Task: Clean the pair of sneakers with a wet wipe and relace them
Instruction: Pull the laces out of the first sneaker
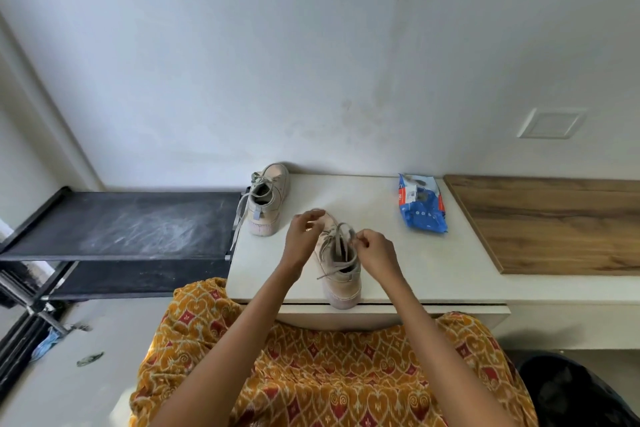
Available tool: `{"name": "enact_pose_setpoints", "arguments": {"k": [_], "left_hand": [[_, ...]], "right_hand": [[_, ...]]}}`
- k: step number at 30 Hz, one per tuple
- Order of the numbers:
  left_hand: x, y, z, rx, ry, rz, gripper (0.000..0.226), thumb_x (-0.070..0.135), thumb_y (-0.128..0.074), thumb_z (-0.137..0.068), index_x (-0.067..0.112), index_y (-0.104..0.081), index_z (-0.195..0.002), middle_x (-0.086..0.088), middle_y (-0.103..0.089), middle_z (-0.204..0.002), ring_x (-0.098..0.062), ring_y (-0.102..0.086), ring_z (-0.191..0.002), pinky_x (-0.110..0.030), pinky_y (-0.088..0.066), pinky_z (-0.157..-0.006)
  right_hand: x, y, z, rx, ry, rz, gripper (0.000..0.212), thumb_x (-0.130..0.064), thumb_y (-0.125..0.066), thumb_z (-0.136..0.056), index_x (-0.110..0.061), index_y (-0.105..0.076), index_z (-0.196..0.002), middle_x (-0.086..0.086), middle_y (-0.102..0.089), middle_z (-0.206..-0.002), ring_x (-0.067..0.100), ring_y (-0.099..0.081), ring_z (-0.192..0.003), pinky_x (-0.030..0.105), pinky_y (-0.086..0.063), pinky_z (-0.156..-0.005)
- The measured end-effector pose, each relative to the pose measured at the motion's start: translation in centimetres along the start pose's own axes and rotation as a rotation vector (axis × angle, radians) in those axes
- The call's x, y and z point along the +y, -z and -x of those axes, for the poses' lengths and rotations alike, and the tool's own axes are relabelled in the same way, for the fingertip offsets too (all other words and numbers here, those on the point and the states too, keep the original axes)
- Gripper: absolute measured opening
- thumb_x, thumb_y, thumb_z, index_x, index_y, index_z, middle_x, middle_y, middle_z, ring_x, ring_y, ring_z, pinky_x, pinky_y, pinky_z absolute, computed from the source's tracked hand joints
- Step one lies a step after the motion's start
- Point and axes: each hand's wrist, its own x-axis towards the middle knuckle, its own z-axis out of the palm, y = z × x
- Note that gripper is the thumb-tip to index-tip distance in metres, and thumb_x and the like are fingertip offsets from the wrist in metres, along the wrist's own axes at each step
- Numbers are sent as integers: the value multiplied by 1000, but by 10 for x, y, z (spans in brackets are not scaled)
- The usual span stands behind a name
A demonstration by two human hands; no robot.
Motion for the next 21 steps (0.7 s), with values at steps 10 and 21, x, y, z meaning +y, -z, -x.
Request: {"name": "enact_pose_setpoints", "arguments": {"k": [10, 21], "left_hand": [[-2, 5, 14, -180, 421, -466, 37, 43, -40, -95, 9, -45, -107, -6, -62, -94, -20, -59, -61, -25, -42, -53], [2, 3, 23, -175, 133, -6, 12, 4, -59, -87, 10, -69, -87, -2, -66, -73, -12, -58, -63, -22, -48, -63]], "right_hand": [[-7, -6, -1, -155, 305, 651, 30, -8, -47, -89, -16, -69, -108, 10, -62, -106, 27, -53, -103, 35, -43, -82], [-6, 9, 16, -338, 213, 121, 25, -29, -58, -90, -19, -65, -111, -1, -63, -98, 15, -58, -88, 21, -40, -66]]}}
